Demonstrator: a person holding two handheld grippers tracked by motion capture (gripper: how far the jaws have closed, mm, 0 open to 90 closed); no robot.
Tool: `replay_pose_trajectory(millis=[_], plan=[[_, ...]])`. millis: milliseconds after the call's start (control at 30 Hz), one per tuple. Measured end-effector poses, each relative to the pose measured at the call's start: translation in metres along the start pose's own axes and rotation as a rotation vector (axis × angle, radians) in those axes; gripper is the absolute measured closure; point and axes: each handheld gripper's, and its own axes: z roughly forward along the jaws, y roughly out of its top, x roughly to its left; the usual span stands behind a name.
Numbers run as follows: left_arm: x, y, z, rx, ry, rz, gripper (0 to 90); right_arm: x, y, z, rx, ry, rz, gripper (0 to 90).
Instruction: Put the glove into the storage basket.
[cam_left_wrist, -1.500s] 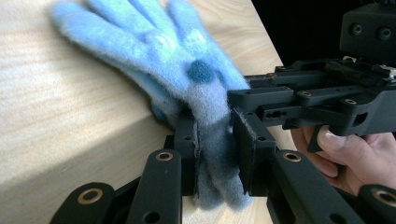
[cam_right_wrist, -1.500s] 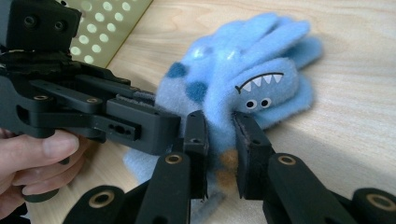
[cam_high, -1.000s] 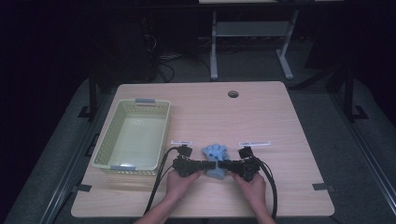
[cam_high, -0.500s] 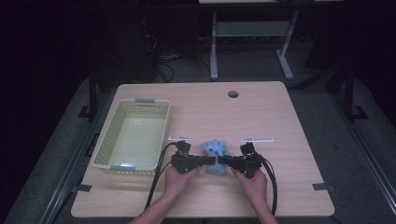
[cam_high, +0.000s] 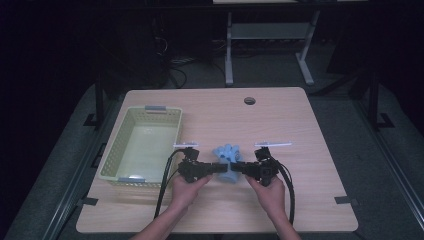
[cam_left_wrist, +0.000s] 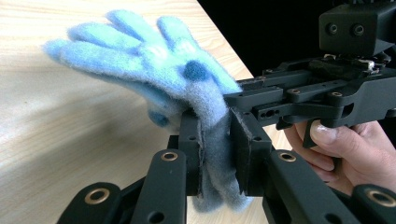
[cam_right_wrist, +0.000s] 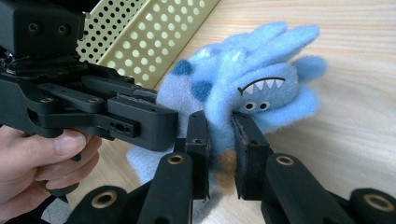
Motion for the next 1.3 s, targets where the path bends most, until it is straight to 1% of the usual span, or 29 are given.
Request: replay_pose_trajectory(millis=[67, 100, 167, 200, 300, 333, 400, 500, 533, 600, 767, 867, 900, 933, 967, 1000, 1033, 1167, 1300], plan=[[0.0, 0.001, -0.003, -0.005, 0.0, -0.001, 75.0, 0.002, 0.002, 0.001, -0.002, 0.004, -0.005, 78.1], [-0.001, 0.002, -0.005, -0.008, 0.002, -0.001, 75.0, 0.004, 0.003, 0.001, 0.005, 0.005, 0.005, 78.0], [-0.001, 0.002, -0.006, -0.009, 0.004, 0.002, 75.0, 0.005, 0.005, 0.002, 0.005, 0.005, -0.002, 78.0], [-0.001, 0.005, -0.01, -0.009, 0.01, 0.009, 75.0, 0.007, 0.008, 0.002, 0.002, 0.005, -0.016, 78.1], [-0.002, 0.006, -0.013, -0.014, 0.014, 0.01, 75.0, 0.009, 0.011, 0.004, 0.007, 0.01, -0.019, 78.1], [-0.002, 0.008, -0.016, -0.027, 0.013, 0.006, 75.0, 0.012, 0.013, 0.005, 0.005, 0.011, -0.028, 78.1], [-0.002, 0.009, -0.019, -0.027, 0.016, 0.009, 75.1, 0.014, 0.017, 0.006, 0.006, 0.008, -0.038, 78.1], [-0.003, 0.011, -0.022, -0.032, 0.02, 0.011, 75.1, 0.018, 0.02, 0.007, 0.008, 0.005, -0.04, 78.1], [-0.003, 0.012, -0.023, -0.029, 0.023, 0.021, 75.1, 0.019, 0.021, 0.007, 0.011, 0.003, -0.047, 78.1], [-0.003, 0.014, -0.025, -0.033, 0.027, 0.025, 75.0, 0.021, 0.023, 0.008, 0.011, 0.003, -0.052, 78.1], [0.0, 0.019, -0.033, -0.038, 0.03, 0.028, 75.0, 0.026, 0.031, 0.012, 0.017, 0.001, -0.071, 78.1], [0.002, 0.021, -0.039, -0.056, 0.028, 0.015, 75.1, 0.032, 0.039, 0.016, 0.029, -0.002, -0.084, 78.1], [0.002, 0.021, -0.039, -0.056, 0.028, 0.015, 75.1, 0.032, 0.039, 0.016, 0.029, -0.002, -0.084, 78.1], [0.003, 0.024, -0.044, -0.063, 0.033, 0.011, 75.1, 0.034, 0.042, 0.019, 0.029, 0.0, -0.094, 78.1], [0.003, 0.024, -0.044, -0.063, 0.033, 0.011, 75.1, 0.034, 0.042, 0.019, 0.029, 0.0, -0.094, 78.1], [0.004, 0.025, -0.046, -0.06, 0.035, 0.02, 75.1, 0.036, 0.045, 0.021, 0.038, 0.005, -0.092, 78.1], [0.003, 0.026, -0.048, -0.062, 0.037, 0.016, 75.1, 0.037, 0.046, 0.022, 0.037, 0.006, -0.093, 78.1], [0.004, 0.03, -0.056, -0.066, 0.045, 0.028, 75.1, 0.043, 0.053, 0.026, 0.039, 0.01, -0.107, 78.1], [0.005, 0.033, -0.064, -0.072, 0.051, 0.025, 75.1, 0.048, 0.058, 0.031, 0.045, 0.021, -0.113, 78.0]])
